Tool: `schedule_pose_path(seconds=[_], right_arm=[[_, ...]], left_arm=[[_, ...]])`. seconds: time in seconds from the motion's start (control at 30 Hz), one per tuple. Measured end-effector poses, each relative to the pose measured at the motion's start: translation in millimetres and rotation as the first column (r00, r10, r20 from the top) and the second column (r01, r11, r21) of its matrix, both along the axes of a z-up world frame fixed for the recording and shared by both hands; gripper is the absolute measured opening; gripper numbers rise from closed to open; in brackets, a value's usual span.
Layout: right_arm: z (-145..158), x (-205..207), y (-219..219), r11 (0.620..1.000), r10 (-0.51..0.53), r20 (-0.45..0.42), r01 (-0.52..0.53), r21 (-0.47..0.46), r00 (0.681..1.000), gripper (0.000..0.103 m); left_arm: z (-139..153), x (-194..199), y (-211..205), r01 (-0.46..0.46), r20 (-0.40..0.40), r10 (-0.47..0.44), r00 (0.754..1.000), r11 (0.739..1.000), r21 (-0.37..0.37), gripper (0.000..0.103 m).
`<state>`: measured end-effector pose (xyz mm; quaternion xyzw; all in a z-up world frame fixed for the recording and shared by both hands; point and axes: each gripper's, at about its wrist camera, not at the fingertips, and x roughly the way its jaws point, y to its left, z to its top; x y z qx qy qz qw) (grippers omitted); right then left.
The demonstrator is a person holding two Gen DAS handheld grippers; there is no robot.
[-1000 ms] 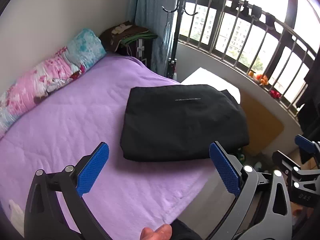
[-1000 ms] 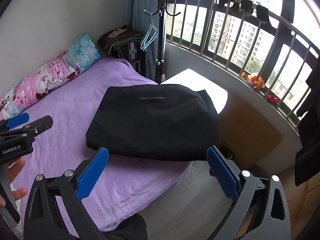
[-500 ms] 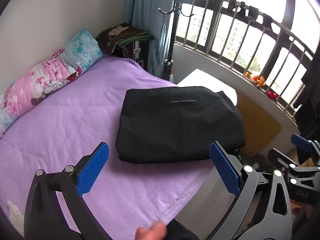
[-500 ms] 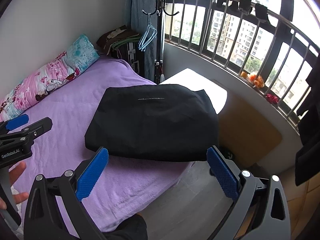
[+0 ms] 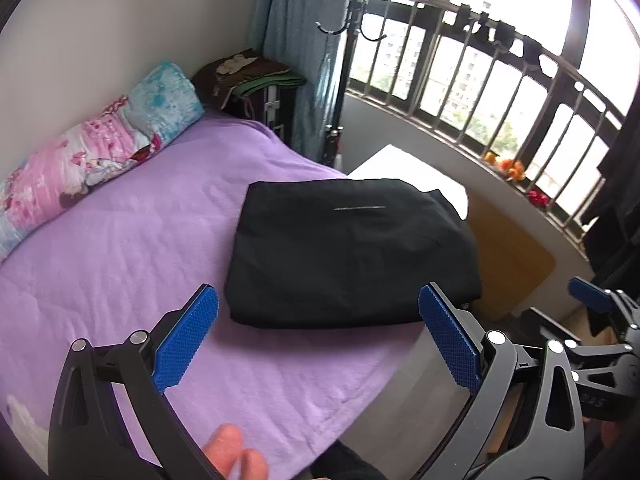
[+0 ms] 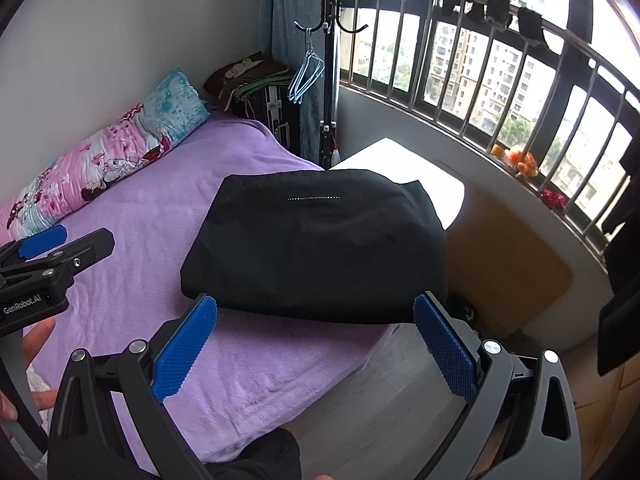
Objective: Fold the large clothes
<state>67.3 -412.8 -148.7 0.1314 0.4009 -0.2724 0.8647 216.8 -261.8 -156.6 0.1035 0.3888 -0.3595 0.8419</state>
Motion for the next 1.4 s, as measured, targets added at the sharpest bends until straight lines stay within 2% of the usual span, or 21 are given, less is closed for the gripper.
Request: schedule_pose_path(seconds=[0.5,1.4], right_arm=[[4,-4,-1,1.0,0.0,0.013,0.0,0.001,1.0,0.097],[11,6,-1,1.0,0.017,0.022,-0.017,0.006,1.0,0.097]], left_arm=[[4,-8,-3,-0.002,0.039,0.001,0.999,1.0,0.019,0.097],[4,-6,1,-0.016,0.035,0.016,0.999,1.0,0.019,0.097]])
